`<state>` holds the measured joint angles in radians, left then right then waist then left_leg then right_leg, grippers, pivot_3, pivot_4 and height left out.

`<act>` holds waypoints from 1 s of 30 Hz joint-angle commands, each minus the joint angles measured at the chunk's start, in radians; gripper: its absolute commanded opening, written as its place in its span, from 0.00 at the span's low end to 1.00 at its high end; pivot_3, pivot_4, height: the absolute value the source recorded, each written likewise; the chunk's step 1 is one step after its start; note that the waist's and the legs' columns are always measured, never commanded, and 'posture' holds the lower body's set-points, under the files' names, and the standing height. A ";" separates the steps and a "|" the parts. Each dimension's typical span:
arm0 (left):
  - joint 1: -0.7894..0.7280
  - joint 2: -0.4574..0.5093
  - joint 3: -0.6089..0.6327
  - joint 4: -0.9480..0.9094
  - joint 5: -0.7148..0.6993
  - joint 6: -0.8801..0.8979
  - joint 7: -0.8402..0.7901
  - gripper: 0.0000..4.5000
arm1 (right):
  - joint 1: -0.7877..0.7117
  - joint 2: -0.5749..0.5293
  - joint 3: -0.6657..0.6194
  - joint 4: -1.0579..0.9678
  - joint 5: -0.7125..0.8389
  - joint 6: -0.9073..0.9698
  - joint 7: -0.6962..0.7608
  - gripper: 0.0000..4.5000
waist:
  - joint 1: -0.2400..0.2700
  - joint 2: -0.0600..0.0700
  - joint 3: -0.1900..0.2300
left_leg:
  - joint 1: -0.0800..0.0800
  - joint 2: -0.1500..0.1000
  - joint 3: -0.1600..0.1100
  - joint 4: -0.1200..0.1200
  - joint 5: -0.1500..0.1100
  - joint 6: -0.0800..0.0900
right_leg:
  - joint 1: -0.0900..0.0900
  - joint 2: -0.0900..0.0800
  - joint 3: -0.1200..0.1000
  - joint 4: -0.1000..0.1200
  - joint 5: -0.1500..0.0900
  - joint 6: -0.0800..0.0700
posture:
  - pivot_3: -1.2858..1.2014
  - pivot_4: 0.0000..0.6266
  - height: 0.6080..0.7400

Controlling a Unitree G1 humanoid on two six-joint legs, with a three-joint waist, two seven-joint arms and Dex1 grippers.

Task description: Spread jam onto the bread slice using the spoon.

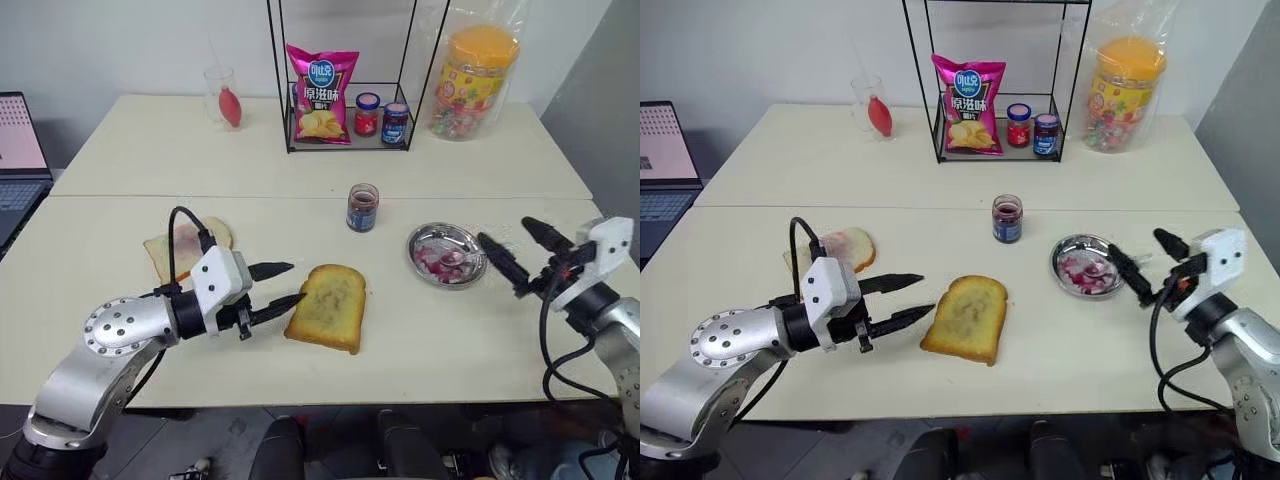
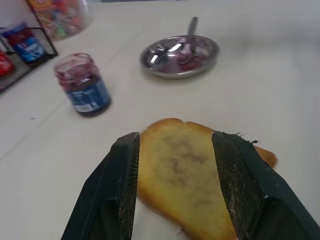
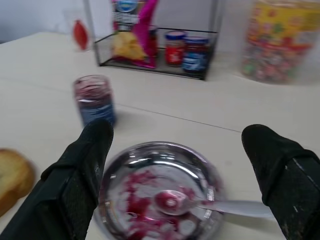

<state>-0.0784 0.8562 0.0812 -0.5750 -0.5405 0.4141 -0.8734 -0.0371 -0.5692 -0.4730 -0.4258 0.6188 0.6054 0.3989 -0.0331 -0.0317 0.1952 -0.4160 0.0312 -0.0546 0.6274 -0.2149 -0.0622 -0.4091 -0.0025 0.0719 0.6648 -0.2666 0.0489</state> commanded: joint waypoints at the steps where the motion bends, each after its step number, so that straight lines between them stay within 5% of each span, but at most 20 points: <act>1: -0.035 0.018 -0.016 -0.054 -0.055 0.038 -0.053 0.52 | -0.052 0.057 -0.053 0.099 0.026 0.024 -0.096 1.00 | -0.001 0.000 0.000 | 0.001 0.000 0.000 0.001 0.000 0.000 | 0.001 0.000 0.000 0.000 0.000 0.000 | 0.52 0.24 1.00; 12: -0.173 -0.091 -0.111 -0.046 -0.059 0.095 0.005 0.52 | -0.248 0.174 -0.070 0.456 0.107 0.008 -0.087 1.00 | -0.003 0.002 0.000 | 0.003 -0.001 0.002 0.002 0.002 0.002 | 0.004 0.000 0.002 0.000 0.005 0.003 | 0.52 0.24 1.00; 25: -0.165 -0.068 -0.126 -0.020 0.017 0.046 -0.070 0.52 | -0.330 0.195 -0.064 0.614 0.145 0.021 -0.030 1.00 | -0.003 0.003 0.000 | 0.003 -0.001 0.002 0.002 0.002 0.002 | 0.004 0.000 0.002 0.000 0.007 0.000 | 0.52 0.24 1.00; 30: -0.173 -0.068 -0.124 -0.016 0.008 0.056 -0.083 0.53 | -0.338 0.196 -0.064 0.632 0.157 0.028 -0.017 0.78 | -0.003 0.003 0.000 | 0.003 -0.001 0.002 0.003 0.002 0.002 | 0.004 0.000 0.002 0.000 0.007 0.001 | 0.52 0.24 1.00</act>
<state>-0.2413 0.7841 -0.0532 -0.5849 -0.5250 0.4762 -0.9468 -0.3507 -0.3702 -0.5175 0.2058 0.7488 0.6387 0.3685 -0.0358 -0.0289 0.1949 -0.4128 0.0303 -0.0529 0.6301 -0.2132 -0.0602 -0.4052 -0.0024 0.0743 0.6647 -0.2598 0.0495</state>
